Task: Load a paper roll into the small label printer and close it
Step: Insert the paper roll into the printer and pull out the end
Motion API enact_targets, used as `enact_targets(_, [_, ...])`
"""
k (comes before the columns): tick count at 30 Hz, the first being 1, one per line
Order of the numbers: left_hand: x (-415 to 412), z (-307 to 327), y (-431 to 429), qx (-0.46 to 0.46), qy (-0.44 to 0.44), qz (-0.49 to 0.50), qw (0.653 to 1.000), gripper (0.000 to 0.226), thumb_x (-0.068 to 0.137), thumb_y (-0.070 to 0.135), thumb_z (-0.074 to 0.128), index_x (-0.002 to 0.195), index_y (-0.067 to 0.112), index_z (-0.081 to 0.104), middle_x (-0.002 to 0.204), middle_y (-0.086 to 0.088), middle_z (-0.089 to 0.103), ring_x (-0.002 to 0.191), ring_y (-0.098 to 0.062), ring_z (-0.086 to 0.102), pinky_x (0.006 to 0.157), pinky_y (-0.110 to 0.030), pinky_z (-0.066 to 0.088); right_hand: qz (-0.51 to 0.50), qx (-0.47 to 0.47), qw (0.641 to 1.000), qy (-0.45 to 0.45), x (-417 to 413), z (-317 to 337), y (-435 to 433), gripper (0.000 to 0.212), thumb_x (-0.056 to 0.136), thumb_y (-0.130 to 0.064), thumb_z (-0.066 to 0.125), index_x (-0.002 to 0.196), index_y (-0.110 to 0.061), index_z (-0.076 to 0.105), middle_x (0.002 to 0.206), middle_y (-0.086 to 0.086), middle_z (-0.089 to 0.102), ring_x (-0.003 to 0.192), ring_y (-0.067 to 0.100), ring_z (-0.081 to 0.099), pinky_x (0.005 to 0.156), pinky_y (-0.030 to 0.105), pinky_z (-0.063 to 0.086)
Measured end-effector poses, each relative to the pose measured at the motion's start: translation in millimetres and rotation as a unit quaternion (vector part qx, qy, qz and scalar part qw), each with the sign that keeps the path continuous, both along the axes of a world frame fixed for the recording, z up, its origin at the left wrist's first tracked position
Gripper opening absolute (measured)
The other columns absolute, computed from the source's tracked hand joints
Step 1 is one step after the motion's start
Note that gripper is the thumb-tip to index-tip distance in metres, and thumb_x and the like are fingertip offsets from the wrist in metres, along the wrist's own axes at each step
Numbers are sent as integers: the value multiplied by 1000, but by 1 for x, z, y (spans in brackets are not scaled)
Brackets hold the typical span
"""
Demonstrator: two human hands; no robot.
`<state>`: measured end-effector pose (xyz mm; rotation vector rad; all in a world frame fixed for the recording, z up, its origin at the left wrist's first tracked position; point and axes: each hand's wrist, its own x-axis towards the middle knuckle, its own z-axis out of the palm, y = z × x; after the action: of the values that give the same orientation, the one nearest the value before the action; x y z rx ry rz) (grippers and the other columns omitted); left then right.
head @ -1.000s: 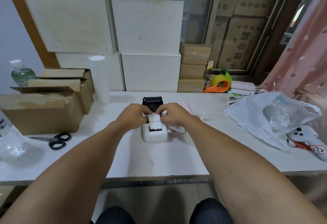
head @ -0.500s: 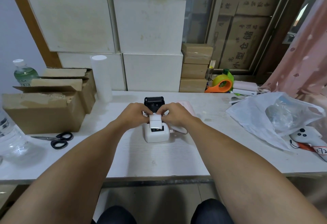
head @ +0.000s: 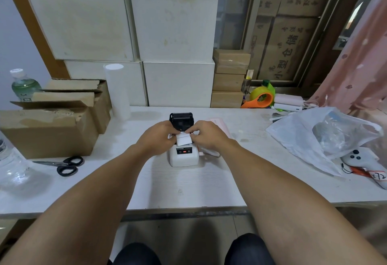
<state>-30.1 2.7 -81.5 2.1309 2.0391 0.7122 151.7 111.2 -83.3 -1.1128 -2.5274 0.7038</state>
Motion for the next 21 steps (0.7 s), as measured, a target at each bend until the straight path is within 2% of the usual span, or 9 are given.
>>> enact_targets(3, [-2,1,-2,-28,-19,28,999,39,88,26,44,107,23,78,119,9,66,97,-12,58,86,-37,53,8,11,1000,-4,2,-1,0,27,96,-29,61,114,-36,80,123,-11,70,111,14,64,93,40,56])
enact_targets(5, [-2,2,-2,-38,-33,38,998,40,86,35,41,98,15,75,112,10,67,95,-12,60,86,-42,54,8,20,1000,-9,1,-2,0,27,96,-29,61,114,-38,80,122,-12,70,112,14,63,93,41,56])
enact_targets(7, [0,3,-4,-27,-27,29,999,32,90,39,50,99,20,74,108,14,66,91,-8,58,83,-39,54,2,24,1000,-14,1,-2,0,28,96,-29,62,115,-39,79,122,-13,70,112,14,63,93,41,56])
enact_targets(9, [0,0,-6,-9,-18,23,1000,28,89,43,62,110,29,75,116,20,65,102,-5,58,83,-31,51,-1,28,999,-21,0,-1,-1,29,96,-28,62,116,-39,79,123,-13,71,113,14,64,93,40,56])
enact_targets(12, [1,1,-7,11,0,25,1000,33,85,44,72,114,29,76,121,17,66,112,-6,58,85,-29,49,-8,25,999,-22,0,0,-3,28,94,-30,62,113,-41,79,120,-15,73,110,13,66,91,40,57])
enact_targets(16, [4,9,-9,15,36,17,999,30,84,45,72,109,29,78,113,14,67,106,-9,60,81,-33,52,-20,8,1000,-14,2,4,-6,21,89,-36,66,105,-40,80,109,-15,76,102,12,68,87,41,58])
enact_targets(18, [4,10,-10,3,49,18,999,30,85,49,70,107,31,78,110,13,66,103,-10,60,81,-35,53,-33,22,999,-5,6,8,-9,20,86,-29,66,99,-34,80,103,-15,77,99,13,68,87,40,58])
enact_targets(21, [4,9,-11,-8,52,21,998,33,85,51,68,110,31,77,117,12,65,106,-11,61,85,-37,53,-84,80,992,46,9,20,-13,19,87,-19,60,97,-25,75,100,-10,74,94,19,67,81,38,57])
